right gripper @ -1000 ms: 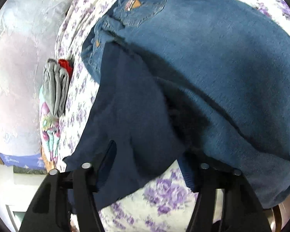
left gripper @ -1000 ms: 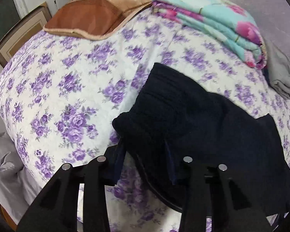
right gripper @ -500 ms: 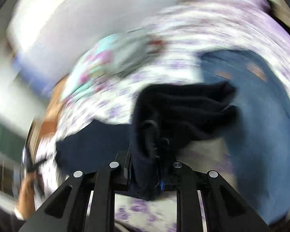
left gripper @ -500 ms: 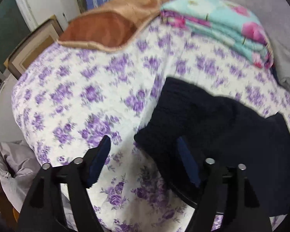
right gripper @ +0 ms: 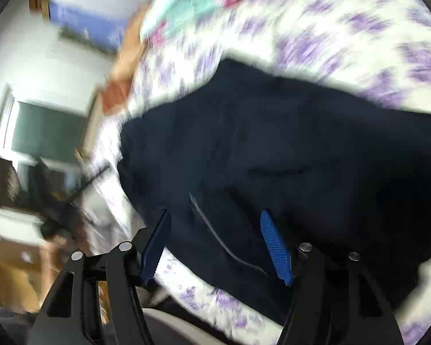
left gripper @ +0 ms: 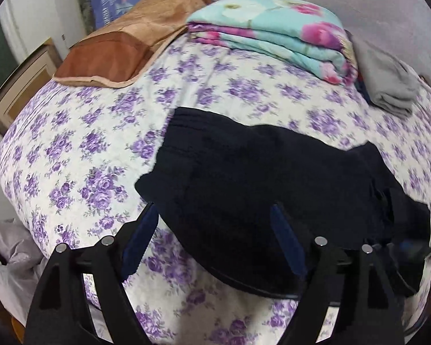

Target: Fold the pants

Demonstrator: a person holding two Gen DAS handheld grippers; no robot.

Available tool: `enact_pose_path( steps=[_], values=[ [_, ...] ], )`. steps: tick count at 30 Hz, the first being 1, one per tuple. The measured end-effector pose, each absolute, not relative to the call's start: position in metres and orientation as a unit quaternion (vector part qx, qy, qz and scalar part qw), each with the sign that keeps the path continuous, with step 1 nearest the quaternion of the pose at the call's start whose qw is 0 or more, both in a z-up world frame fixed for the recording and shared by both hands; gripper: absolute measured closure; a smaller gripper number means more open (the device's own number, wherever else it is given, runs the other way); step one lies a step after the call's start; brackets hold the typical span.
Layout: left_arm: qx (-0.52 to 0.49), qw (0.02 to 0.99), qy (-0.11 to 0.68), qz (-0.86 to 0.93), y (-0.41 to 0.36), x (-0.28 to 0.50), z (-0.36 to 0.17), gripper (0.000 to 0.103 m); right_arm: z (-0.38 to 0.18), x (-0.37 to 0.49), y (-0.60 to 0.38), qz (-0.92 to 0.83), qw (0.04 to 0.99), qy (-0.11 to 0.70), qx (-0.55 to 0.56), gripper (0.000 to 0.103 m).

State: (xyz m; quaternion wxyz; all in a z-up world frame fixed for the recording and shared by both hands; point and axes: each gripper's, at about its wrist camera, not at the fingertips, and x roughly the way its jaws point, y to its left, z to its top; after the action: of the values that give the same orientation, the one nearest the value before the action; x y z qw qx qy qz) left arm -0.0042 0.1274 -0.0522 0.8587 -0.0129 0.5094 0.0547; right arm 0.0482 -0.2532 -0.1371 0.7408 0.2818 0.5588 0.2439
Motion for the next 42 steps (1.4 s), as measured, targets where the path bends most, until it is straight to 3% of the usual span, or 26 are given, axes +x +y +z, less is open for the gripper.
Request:
enact_pose_path(
  steps=[5,13,15,17,20,23,27,30,34,36,39,42],
  values=[
    [0.004,0.862,0.507,-0.022,0.085,-0.004,-0.051,0.025,-0.113,0.030,-0.361,0.080,0.814,0.516,0.254,0.044],
    [0.036,0.843,0.505,-0.181,-0.029,0.003,-0.059,0.022,-0.168,0.046,-0.383,0.061,0.781,0.543,0.304,0.045],
    [0.040,0.827,0.522,-0.205,-0.052,0.007,-0.073,0.021,-0.172,0.052,-0.364,0.053,0.774,0.553,0.302,0.074],
    [0.065,0.811,0.544,-0.203,-0.066,0.010,-0.093,0.021,-0.160,0.049,-0.362,0.066,0.783,0.528,0.322,0.083],
    [0.136,0.795,0.575,-0.142,-0.072,0.013,-0.128,0.019,-0.144,0.052,-0.356,0.070,0.812,0.506,0.281,0.082],
    [0.097,0.794,0.583,-0.141,-0.057,0.013,-0.131,0.016,-0.174,0.060,-0.351,0.028,0.811,0.551,0.196,0.053],
    [0.101,0.799,0.576,-0.138,-0.041,0.007,-0.120,0.016,-0.148,0.039,-0.368,0.021,0.824,0.520,0.224,0.050],
    [0.079,0.804,0.573,-0.137,-0.031,0.007,-0.105,0.017,-0.128,0.010,-0.381,0.043,0.829,0.494,0.257,0.050],
    [0.056,0.816,0.551,-0.167,-0.042,0.015,-0.088,0.017,-0.129,-0.020,-0.353,0.115,0.803,0.539,0.226,0.053],
    [0.054,0.818,0.542,-0.184,-0.051,0.020,-0.084,0.017,-0.136,-0.030,-0.338,0.133,0.791,0.554,0.224,0.068],
    [0.080,0.811,0.541,-0.210,-0.079,0.029,-0.089,0.019,-0.143,-0.045,-0.326,0.148,0.779,0.560,0.241,0.070],
    [0.098,0.798,0.548,-0.230,-0.094,0.034,-0.098,0.032,-0.149,-0.049,-0.315,0.143,0.778,0.568,0.227,0.069]
  ],
)
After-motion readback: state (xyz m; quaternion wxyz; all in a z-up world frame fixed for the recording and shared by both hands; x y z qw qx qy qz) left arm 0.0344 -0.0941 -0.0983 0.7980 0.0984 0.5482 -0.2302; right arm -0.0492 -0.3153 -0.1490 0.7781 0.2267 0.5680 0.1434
